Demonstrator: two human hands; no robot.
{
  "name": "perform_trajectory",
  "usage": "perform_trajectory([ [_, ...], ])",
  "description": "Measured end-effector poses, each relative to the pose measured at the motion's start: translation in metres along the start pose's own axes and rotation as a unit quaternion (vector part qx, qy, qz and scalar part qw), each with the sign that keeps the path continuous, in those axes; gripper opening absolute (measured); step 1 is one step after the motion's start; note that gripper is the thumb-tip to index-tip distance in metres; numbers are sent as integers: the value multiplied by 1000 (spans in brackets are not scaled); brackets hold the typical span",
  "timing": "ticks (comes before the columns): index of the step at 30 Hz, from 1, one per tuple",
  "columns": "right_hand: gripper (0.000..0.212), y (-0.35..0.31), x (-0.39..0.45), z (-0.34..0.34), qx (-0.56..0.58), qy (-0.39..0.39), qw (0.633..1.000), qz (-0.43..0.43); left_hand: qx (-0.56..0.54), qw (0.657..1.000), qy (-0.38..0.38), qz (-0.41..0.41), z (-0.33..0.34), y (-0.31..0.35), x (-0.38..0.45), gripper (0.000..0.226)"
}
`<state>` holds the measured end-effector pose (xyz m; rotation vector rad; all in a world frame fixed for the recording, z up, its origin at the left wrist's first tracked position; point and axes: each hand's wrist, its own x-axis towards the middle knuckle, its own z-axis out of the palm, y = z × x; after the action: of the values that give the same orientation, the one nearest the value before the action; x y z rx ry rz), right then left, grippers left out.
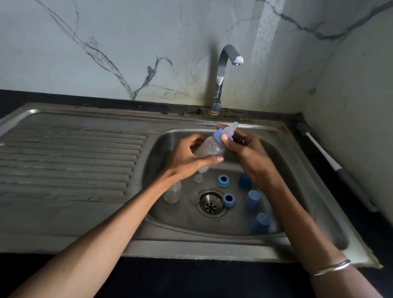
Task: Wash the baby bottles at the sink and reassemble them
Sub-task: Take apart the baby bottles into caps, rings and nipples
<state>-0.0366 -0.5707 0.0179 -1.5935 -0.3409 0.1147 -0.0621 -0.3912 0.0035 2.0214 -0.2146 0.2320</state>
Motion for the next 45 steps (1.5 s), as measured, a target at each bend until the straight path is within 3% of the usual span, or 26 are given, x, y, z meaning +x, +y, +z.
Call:
perform_trajectory([
  [3, 48, -1, -4, 9, -44, 30, 998, -13, 25, 1000, 9, 11, 10, -8, 2, 66],
  [6, 44, 2, -3, 6, -38, 66, 997, -25, 16, 998, 63, 28, 24, -14, -1, 57],
  [11, 56, 6, 4, -9, 117, -33, 991, 47, 34, 995, 86, 22, 24, -20, 2, 52],
  [13, 59, 7, 3, -8, 129, -29, 989, 64, 41, 995, 92, 23, 23, -23, 3, 54],
  [17, 66, 3, -1, 11, -33, 50, 998, 29, 33, 996, 75, 41, 27, -22, 1, 61],
  [20, 64, 6, -1, 16, -72, 91, 993, -2, 37, 996, 67, 52, 28, -22, 0, 62],
  [23, 65, 10, 2, 3, -27, 35, 999, 22, 43, 996, 69, 44, 25, -26, 3, 57],
  [25, 79, 11, 4, -5, 7, -25, 999, 47, 47, 995, 78, 40, 23, -29, 5, 58],
  [28, 94, 12, 5, -2, 18, -15, 998, 62, 40, 995, 80, 45, 23, -29, 5, 60],
  [31, 73, 8, 2, 11, -31, 67, 997, 19, 30, 996, 70, 53, 26, -26, 4, 59],
  [34, 60, 8, 1, 12, -66, 97, 993, -8, 27, 996, 64, 53, 27, -25, 2, 56],
  [40, 36, 5, -1, 1, -32, -1, 999, -9, 25, 996, 73, 37, 24, -26, 4, 55],
  [45, 38, 6, -1, 10, -79, 37, 996, -28, 26, 997, 56, 43, 26, -26, 4, 59],
])
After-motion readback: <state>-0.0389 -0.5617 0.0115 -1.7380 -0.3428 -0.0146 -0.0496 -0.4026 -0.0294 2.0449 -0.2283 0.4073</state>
